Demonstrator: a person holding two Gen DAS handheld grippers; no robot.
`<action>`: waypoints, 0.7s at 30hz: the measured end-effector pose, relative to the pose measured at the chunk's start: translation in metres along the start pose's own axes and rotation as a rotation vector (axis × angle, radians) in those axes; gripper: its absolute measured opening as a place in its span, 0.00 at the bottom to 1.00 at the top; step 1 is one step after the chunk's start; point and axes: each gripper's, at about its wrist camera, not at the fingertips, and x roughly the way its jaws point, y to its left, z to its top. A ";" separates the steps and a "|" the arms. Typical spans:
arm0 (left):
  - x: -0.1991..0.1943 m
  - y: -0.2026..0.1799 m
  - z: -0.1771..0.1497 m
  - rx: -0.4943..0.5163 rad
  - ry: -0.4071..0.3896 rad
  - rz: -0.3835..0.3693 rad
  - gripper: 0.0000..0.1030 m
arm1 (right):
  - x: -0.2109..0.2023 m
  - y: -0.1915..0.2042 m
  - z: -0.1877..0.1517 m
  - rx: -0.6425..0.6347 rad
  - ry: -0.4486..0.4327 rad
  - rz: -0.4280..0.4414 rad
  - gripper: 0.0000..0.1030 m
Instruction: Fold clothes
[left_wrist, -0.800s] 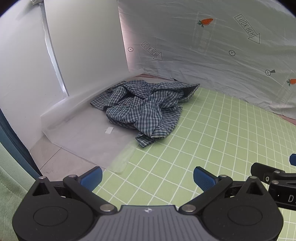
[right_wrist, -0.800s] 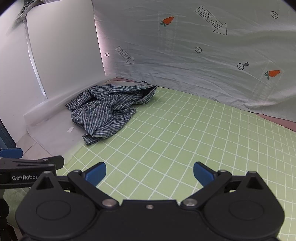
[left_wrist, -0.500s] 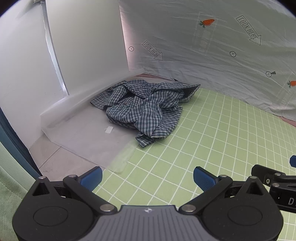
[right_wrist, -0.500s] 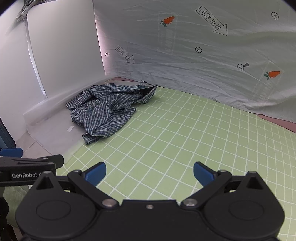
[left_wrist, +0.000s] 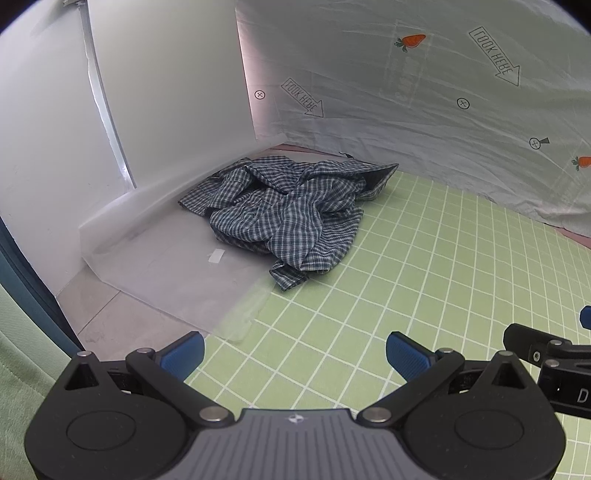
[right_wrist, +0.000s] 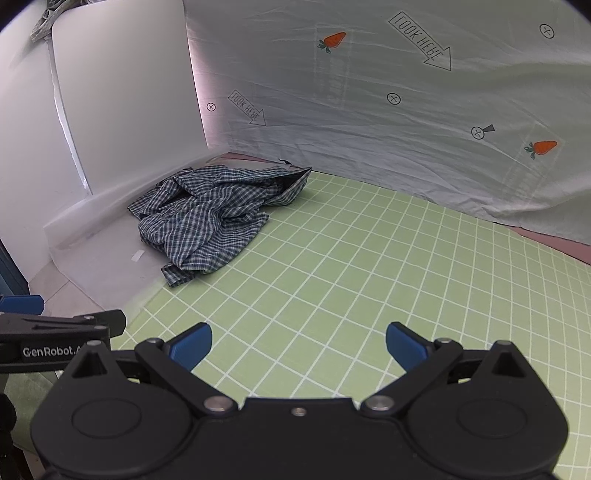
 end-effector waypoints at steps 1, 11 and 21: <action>0.000 0.000 0.000 0.000 0.000 0.001 1.00 | 0.000 0.000 0.000 0.002 -0.001 -0.001 0.99; 0.003 -0.001 0.000 0.004 0.006 0.007 1.00 | 0.000 0.000 0.002 0.004 -0.002 0.000 0.98; 0.005 0.000 0.000 0.006 0.012 0.011 1.00 | -0.001 0.000 0.003 0.001 -0.001 -0.003 0.98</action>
